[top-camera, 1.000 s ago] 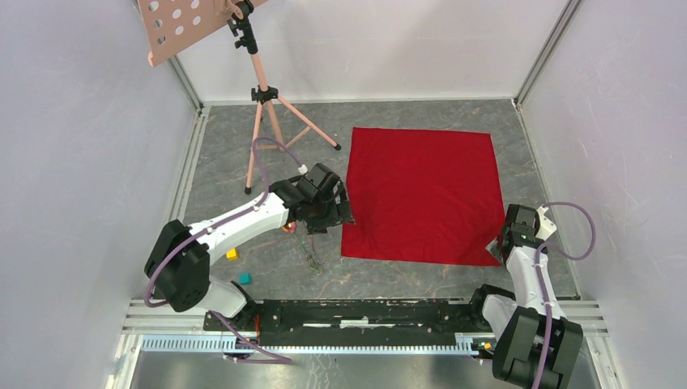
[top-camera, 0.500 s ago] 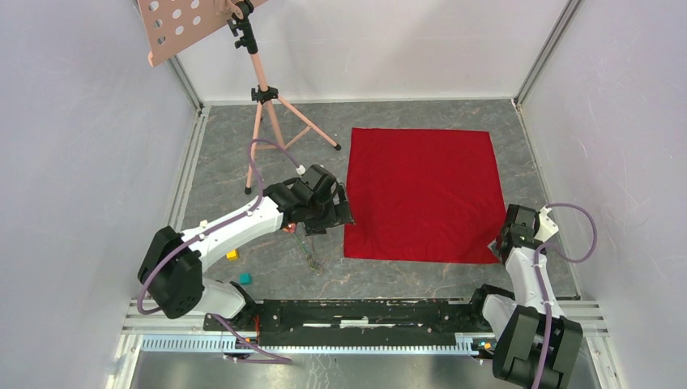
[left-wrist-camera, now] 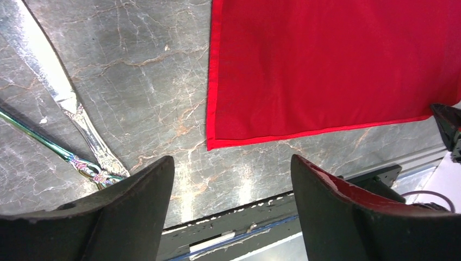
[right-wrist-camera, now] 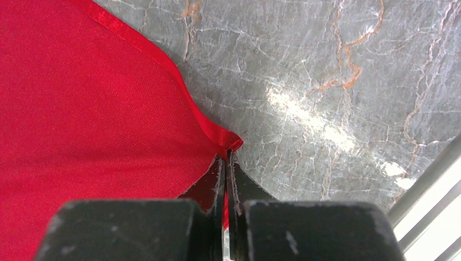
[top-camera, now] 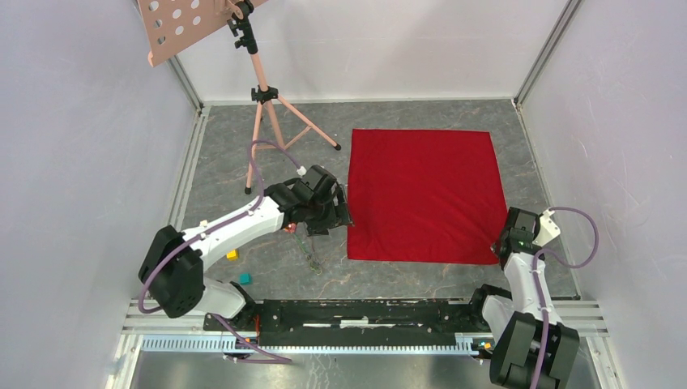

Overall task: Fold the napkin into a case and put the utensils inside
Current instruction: Pick up the flattened napkin from the center of the board.

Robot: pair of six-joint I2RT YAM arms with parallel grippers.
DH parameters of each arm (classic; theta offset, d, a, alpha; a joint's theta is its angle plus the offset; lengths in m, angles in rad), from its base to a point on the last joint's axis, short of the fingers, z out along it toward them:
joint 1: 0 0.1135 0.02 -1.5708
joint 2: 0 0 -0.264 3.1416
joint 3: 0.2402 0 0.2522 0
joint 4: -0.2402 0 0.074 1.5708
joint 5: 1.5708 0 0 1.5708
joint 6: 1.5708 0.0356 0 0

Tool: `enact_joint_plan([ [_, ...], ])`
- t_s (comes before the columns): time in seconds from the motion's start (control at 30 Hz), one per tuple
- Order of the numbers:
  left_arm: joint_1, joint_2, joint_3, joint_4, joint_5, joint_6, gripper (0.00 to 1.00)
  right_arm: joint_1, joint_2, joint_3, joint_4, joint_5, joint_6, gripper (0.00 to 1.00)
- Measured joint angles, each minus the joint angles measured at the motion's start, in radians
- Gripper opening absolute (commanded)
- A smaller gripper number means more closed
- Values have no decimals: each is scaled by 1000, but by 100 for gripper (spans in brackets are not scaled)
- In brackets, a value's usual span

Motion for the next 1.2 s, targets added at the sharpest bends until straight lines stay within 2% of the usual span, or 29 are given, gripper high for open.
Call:
enact_joint_plan([
  [0.13, -9, 68, 5, -6, 9, -16, 74, 0, -29, 7, -49, -3, -14, 0],
  [0.23, -34, 151, 29, -40, -3, -60, 60, -1, -72, 7, -77, -8, -24, 0],
  [0.33, -56, 217, 52, -72, -16, -120, 55, -2, -103, 7, -91, -17, -27, 0],
  [0.7, -94, 351, 146, -151, -21, -298, 59, -3, -47, 11, -94, -33, -36, 0],
  [0.87, -142, 364, 191, -197, -37, -383, 58, -3, -51, 11, -95, -36, -37, 0],
  [1.2, -142, 463, 217, -240, -32, -465, 56, -3, -57, 11, -95, -36, -44, 0],
])
